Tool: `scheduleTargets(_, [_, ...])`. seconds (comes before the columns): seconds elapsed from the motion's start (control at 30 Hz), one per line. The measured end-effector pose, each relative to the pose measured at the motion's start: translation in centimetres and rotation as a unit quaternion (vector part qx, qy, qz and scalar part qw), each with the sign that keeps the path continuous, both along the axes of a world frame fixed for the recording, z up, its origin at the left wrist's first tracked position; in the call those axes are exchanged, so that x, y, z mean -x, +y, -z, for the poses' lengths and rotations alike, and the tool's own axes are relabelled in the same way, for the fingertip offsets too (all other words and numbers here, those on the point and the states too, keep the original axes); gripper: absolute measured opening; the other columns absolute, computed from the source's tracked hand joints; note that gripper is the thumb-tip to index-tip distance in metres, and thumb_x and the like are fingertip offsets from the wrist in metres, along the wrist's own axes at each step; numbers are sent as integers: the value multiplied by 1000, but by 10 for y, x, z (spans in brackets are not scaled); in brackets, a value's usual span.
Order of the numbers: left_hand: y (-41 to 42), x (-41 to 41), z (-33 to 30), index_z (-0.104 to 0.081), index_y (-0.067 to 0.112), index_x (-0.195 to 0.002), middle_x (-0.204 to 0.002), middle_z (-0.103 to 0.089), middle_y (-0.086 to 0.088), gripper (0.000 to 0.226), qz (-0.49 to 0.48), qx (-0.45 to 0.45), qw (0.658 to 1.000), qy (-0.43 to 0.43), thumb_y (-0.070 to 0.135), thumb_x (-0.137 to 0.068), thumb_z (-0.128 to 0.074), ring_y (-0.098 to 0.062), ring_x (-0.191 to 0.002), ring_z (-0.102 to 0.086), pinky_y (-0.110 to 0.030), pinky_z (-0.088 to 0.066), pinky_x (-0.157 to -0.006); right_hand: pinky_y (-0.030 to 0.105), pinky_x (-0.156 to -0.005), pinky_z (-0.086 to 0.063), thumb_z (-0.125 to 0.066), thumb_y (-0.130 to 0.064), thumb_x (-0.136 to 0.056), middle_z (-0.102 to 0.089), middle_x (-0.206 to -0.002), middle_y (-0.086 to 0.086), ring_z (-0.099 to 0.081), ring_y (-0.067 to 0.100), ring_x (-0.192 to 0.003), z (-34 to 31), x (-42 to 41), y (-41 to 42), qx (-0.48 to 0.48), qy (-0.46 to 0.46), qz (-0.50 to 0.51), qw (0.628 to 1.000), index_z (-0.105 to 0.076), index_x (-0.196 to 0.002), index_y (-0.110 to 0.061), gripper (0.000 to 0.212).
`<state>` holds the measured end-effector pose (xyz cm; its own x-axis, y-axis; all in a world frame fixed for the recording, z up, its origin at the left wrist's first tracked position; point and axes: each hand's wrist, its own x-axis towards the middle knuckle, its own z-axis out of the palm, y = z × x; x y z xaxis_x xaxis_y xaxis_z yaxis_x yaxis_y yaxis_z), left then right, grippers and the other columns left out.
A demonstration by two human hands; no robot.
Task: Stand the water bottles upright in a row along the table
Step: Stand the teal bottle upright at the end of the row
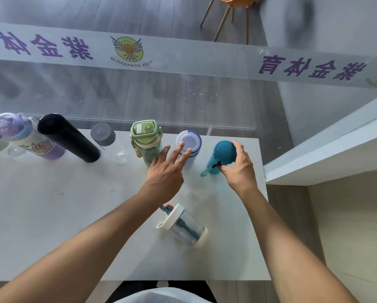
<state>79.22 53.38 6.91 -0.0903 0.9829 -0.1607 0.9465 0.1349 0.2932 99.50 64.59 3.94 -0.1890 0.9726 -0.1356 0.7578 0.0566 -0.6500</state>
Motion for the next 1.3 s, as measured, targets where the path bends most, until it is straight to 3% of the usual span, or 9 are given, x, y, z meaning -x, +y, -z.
scheduleTargets(0.3, [-2,-1,1,8,35,-153,-165,8,5,84,0,23,1000,-3,15,-94,-49,-33,-150,0,-53,-14,-120,30,-97,-44,-87,-17,-75,-56,-125,8,-56,23,-115,0,-2,4,1,-1,-9,1000,-36,-147,-30,89])
scheduleTargets(0.47, [-3,-3,0,9,36,-153,-164,11,5,84,-1,33,999,-11,16,-95,-48,-33,-150,2,-52,-12,-120,35,-101,-46,-87,-20,-75,-55,-130,7,-56,25,-120,-3,-1,5,9,-1,4,1000,-32,-149,-32,92])
scheduleTargets(0.67, [-6,2,-5,-6,31,-155,-165,-3,1,78,12,0,1000,-3,17,-92,-51,-35,-147,-12,-53,-22,-116,39,-111,-39,-87,-22,-76,-45,-144,12,-47,26,-134,-7,-5,-13,47,17,46,998,-12,-158,-29,112])
scheduleTargets(0.87, [-25,7,-10,-29,24,-151,-160,-25,-6,69,28,-31,999,8,18,-88,-58,-37,-139,-29,-49,-31,-111,44,-107,-47,-76,-23,-85,-50,-136,12,-53,27,-125,-4,-7,-71,-29,5,64,997,-26,-155,-21,86])
scheduleTargets(1.03, [-60,18,-4,-51,19,-134,-150,-42,-8,52,25,-37,999,16,19,-84,-63,-39,-129,-42,-49,-42,-101,42,-105,-47,-66,-28,-88,-50,-134,7,-52,23,-121,4,14,-119,11,-23,8,1000,-31,-152,-25,73])
scheduleTargets(1.17, [-92,28,3,-60,18,-124,-138,-55,-11,45,-7,-34,999,26,19,-80,-71,-40,-121,-52,-49,-45,-94,36,-110,-38,-59,-37,-92,-45,-144,5,-49,23,-127,6,36,-147,39,-72,-67,994,-33,-153,-26,68])
scheduleTargets(1.3, [-118,39,12,-64,19,-117,-132,-59,-10,44,-26,-25,999,23,16,-74,-74,-38,-116,-55,-48,-45,-92,37,-111,-31,-61,-53,-84,-42,-144,2,-43,24,-131,12,61,-166,61,-155,-153,974,-25,-153,-30,82])
